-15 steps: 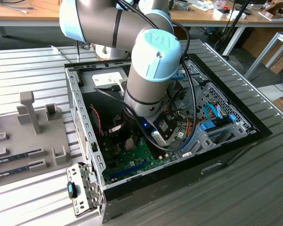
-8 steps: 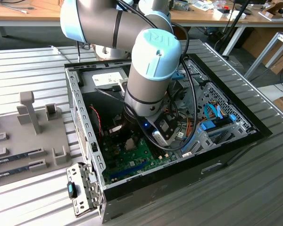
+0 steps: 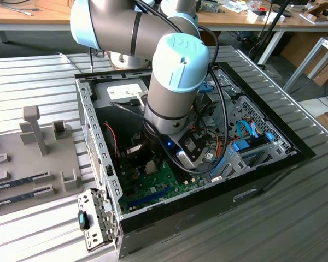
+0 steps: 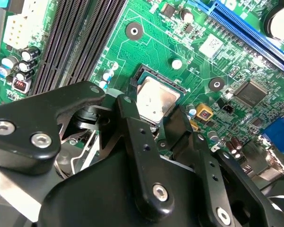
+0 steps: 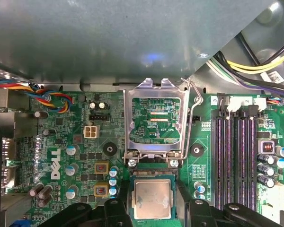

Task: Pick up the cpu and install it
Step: 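Place the cpu into insertion slot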

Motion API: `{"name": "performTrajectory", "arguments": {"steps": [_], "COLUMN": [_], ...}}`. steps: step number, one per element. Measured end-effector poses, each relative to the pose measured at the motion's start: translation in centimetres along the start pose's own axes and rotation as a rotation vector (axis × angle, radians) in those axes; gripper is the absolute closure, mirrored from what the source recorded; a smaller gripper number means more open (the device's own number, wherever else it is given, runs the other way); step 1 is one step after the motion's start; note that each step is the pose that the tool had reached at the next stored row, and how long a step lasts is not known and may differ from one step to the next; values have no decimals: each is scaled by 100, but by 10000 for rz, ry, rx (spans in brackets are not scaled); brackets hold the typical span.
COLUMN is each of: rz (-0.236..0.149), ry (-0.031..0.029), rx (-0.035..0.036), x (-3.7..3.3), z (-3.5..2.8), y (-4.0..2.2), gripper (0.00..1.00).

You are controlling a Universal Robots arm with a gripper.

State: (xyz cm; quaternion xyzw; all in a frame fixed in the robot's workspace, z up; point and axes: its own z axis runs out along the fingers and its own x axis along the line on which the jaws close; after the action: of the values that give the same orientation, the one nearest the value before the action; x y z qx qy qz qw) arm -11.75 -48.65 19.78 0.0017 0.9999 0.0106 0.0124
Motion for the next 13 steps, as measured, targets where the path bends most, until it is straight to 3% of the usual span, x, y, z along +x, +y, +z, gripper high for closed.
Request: {"name": "performTrajectory", "arguments": {"steps": [9,10,13], "rz": [0,1,0], "ry": [-1,-1,0], "rx": [-2,-2,0], "x": [0,0,0], "z": [2,2,2], "y": [1,1,1], "gripper": [52,45,45]}}
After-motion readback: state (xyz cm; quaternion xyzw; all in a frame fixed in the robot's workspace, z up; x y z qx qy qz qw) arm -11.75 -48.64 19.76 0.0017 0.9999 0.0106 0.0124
